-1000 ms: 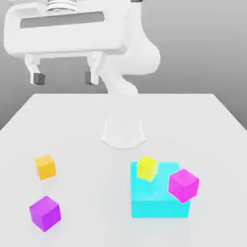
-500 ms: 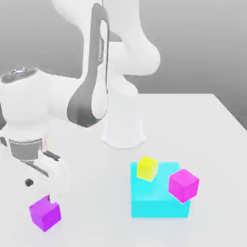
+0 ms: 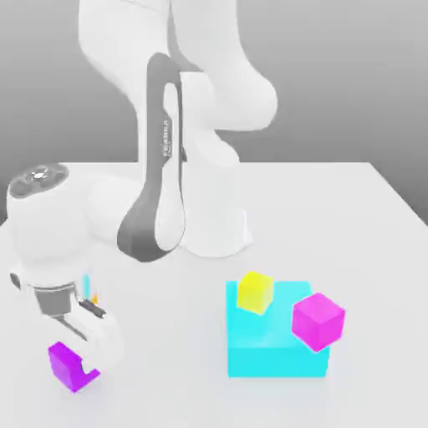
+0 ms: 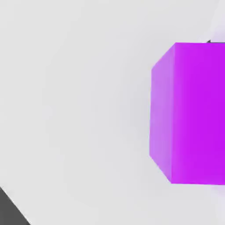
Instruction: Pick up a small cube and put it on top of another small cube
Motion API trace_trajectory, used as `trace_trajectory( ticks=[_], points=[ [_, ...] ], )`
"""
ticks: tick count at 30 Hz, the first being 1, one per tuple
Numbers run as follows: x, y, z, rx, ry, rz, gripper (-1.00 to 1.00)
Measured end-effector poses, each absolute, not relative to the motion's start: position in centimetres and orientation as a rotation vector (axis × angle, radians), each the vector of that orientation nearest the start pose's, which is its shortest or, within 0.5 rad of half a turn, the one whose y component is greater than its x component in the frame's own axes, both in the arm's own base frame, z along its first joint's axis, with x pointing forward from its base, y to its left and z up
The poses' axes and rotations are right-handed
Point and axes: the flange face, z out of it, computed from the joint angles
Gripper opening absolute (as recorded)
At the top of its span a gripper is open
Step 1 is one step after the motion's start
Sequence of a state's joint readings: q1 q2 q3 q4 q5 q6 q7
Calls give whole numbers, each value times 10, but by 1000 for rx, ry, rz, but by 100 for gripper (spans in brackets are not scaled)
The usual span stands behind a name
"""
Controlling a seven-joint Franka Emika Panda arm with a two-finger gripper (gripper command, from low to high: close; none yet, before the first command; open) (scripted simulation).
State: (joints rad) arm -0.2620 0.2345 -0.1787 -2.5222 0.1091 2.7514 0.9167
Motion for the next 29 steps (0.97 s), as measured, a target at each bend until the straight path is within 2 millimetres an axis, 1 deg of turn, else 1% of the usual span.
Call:
trace_trajectory(
  ticks=[1,4,6,7,9,12,15,17,20,21,22,25,26,29],
  points=[
    [418,-194,199,-2392,2032,1,-100],
    [433,-145,220,-2591,1760,6,-100],
    [441,-105,233,-2723,1540,9,-100],
    [444,-81,239,-2790,1412,10,-100],
    [446,-39,251,-2897,1171,11,-100],
    [441,16,269,-3016,815,12,-100],
    [429,61,287,-3090,474,11,-100],
    [418,89,298,-3119,248,9,-100],
    [396,134,314,-3132,-115,6,-100],
    [390,145,316,-3129,-213,4,-100],
    [387,151,309,-3127,-262,4,-100],
    [384,156,274,-3125,-305,3,-100],
    [384,156,263,-3125,-308,2,100],
    [384,156,263,-3125,-308,2,100]
  ],
)
